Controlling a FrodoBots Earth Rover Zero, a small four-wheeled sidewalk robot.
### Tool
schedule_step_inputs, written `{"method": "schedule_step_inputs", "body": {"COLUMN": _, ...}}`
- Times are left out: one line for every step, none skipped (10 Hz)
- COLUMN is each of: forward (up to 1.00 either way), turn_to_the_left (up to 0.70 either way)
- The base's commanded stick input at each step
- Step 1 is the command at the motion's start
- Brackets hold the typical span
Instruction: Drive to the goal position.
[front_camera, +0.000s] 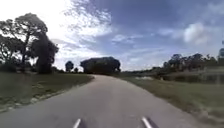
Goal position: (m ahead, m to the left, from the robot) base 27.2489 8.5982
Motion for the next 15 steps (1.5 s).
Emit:
{"method": "schedule_step_inputs", "body": {"forward": 0.69, "turn_to_the_left": 0.03}}
{"method": "schedule_step_inputs", "body": {"forward": 0.69, "turn_to_the_left": 0.03}}
{"method": "schedule_step_inputs", "body": {"forward": 0.69, "turn_to_the_left": 0.03}}
{"method": "schedule_step_inputs", "body": {"forward": 0.69, "turn_to_the_left": 0.03}}
{"method": "schedule_step_inputs", "body": {"forward": 0.69, "turn_to_the_left": 0.03}}
{"method": "schedule_step_inputs", "body": {"forward": 0.69, "turn_to_the_left": 0.03}}
{"method": "schedule_step_inputs", "body": {"forward": 0.69, "turn_to_the_left": 0.03}}
{"method": "schedule_step_inputs", "body": {"forward": 0.69, "turn_to_the_left": 0.03}}
{"method": "schedule_step_inputs", "body": {"forward": 0.69, "turn_to_the_left": 0.03}}
{"method": "schedule_step_inputs", "body": {"forward": 0.69, "turn_to_the_left": 0.03}}
{"method": "schedule_step_inputs", "body": {"forward": 0.69, "turn_to_the_left": 0.03}}
{"method": "schedule_step_inputs", "body": {"forward": 0.69, "turn_to_the_left": 0.03}}
{"method": "schedule_step_inputs", "body": {"forward": 0.69, "turn_to_the_left": 0.03}}
{"method": "schedule_step_inputs", "body": {"forward": 0.69, "turn_to_the_left": 0.03}}
{"method": "schedule_step_inputs", "body": {"forward": 0.69, "turn_to_the_left": 0.03}}
